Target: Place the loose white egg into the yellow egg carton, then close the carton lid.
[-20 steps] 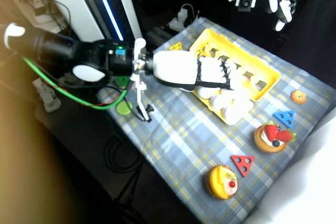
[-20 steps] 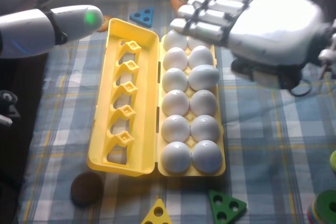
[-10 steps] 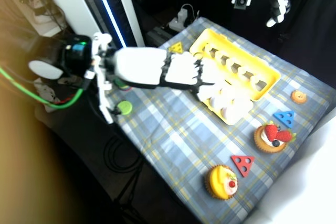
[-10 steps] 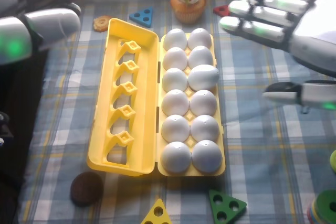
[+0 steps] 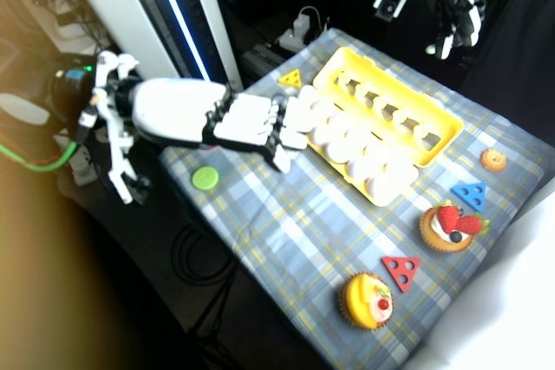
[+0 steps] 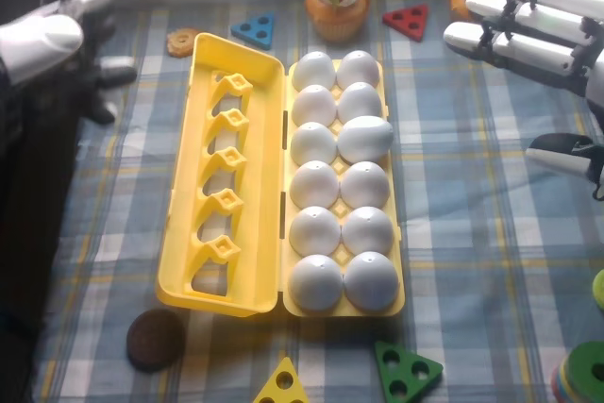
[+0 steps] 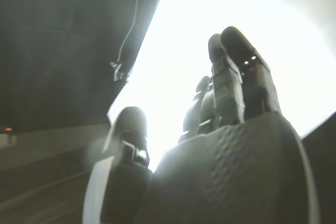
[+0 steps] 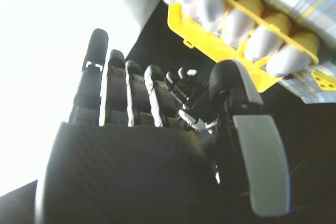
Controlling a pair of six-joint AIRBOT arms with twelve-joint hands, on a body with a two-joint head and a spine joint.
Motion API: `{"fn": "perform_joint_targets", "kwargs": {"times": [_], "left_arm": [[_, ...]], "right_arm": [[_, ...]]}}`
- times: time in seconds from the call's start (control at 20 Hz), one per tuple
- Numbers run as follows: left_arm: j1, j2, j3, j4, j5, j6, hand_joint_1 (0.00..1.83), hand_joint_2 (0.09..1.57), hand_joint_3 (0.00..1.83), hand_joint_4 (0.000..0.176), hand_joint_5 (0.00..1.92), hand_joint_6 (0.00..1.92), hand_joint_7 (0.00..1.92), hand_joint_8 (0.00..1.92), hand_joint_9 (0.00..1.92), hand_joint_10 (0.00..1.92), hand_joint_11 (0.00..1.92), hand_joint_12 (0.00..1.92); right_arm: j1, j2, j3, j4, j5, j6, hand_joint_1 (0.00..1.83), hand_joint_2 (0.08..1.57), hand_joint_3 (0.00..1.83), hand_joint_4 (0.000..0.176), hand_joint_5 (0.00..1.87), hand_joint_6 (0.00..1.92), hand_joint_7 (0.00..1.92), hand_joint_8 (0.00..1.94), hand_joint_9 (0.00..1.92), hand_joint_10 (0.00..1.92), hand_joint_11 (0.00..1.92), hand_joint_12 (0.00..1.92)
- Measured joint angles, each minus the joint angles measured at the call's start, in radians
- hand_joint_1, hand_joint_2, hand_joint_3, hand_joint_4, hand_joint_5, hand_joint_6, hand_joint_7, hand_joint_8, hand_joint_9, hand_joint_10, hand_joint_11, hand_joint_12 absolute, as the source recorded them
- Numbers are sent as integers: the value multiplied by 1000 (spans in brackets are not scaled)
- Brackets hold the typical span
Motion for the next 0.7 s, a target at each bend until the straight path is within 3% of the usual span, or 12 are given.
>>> {"fn": "perform_joint_targets", "kwargs": {"times": [0.05,0.1,0.15,0.25,0.3,0.35,0.4,0.5,0.7], "left_arm": [[9,-7,5,-11,6,-24,0,1291,0,40,0,0,0,0,338,48,56,1282],[14,-12,11,-5,12,-49,0,1289,0,28,0,0,0,0,354,42,123,1254],[14,-21,21,4,19,-75,0,1279,0,16,0,0,0,0,349,32,151,1301],[14,-45,31,34,39,-105,0,1279,0,30,0,0,0,0,333,16,85,1347],[14,-57,38,56,55,-112,0,1300,8,23,0,0,0,0,327,12,28,1338],[14,-73,48,65,73,-132,0,1299,3,13,0,0,0,0,348,18,23,1380],[14,-82,54,60,90,-142,0,1271,0,0,0,0,0,0,404,35,158,1388],[14,-81,61,55,97,-150,0,1264,0,0,0,0,0,0,409,36,196,1395],[14,-85,69,66,98,-171,0,1237,0,0,0,0,0,0,411,35,215,1413]], "right_arm": [[0,4,-5,2,-2,0,524,1389,4,30,0,0,0,0,23,93,0,946],[0,9,-10,-1,0,0,530,1389,3,13,0,0,0,0,34,100,0,946],[0,12,-12,-5,1,0,538,1388,2,12,0,0,0,0,26,108,0,882],[0,13,-12,-4,0,0,545,1388,0,17,0,0,0,0,29,139,0,942],[0,13,-13,-4,-1,0,542,1387,0,25,0,0,0,0,5,140,0,826],[0,13,-13,-4,-1,0,574,1377,0,6,0,0,0,0,17,167,0,883],[0,13,-13,-5,-1,0,527,1373,0,24,0,0,0,0,2,156,0,793],[0,13,-13,-7,-2,0,487,1373,0,34,0,0,0,0,0,106,0,647],[0,13,-13,-8,-1,0,542,1372,0,15,0,0,0,0,10,109,0,679]]}}
